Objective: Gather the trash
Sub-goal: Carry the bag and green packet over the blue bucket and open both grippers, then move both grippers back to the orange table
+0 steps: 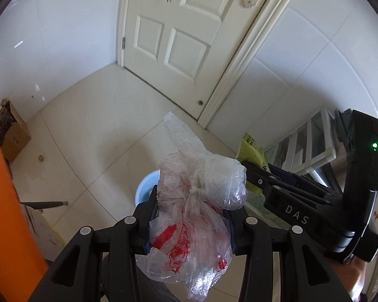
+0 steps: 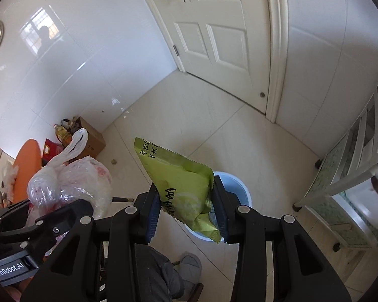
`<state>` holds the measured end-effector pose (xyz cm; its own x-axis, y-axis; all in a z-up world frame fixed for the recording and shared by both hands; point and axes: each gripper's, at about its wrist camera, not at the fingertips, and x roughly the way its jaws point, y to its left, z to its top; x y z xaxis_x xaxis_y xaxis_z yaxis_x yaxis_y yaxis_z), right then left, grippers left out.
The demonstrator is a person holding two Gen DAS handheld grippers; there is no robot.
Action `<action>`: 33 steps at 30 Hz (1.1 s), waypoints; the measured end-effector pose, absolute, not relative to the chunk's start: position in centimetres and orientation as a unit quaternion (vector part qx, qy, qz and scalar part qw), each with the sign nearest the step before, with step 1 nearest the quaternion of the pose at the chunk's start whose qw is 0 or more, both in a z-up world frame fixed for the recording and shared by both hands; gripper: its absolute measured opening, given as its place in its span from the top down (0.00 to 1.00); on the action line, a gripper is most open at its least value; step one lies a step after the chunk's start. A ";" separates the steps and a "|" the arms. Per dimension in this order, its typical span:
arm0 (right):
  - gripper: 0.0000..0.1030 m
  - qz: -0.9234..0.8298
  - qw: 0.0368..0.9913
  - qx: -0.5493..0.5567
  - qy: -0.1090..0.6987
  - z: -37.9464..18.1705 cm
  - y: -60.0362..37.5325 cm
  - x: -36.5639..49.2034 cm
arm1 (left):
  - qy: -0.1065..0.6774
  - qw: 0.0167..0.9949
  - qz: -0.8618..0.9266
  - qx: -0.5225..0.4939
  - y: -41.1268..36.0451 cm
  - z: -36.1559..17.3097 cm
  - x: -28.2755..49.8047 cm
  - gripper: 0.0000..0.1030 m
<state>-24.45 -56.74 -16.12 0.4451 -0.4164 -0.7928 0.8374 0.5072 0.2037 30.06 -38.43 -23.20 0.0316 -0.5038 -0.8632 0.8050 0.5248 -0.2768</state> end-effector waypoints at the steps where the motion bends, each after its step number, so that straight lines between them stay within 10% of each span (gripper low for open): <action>1: 0.60 -0.396 0.791 0.309 0.349 -16.6 -57.3 -24.5 | 0.525 0.699 -0.463 0.146 -39.2 -23.8 30.3 0.59; 9: 0.50 -0.406 0.765 0.361 0.347 -19.6 -60.2 -25.7 | 0.566 0.674 -0.441 0.178 -49.4 -26.3 34.3 0.30; 19: 0.02 -0.427 0.747 0.380 0.338 -20.7 -60.6 -27.3 | 0.545 0.709 -0.406 0.191 -51.5 -25.3 32.6 0.16; 33: 0.00 -0.430 0.780 0.329 0.314 -15.1 -54.7 -25.5 | 0.452 0.780 -0.400 0.164 -41.9 -17.3 25.9 0.06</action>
<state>-25.47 -54.66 -15.07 0.4329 -0.4638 -0.7730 0.8771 0.4145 0.2425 25.88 -41.86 -17.33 0.2712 -0.4762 -0.8364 0.7729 0.6257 -0.1056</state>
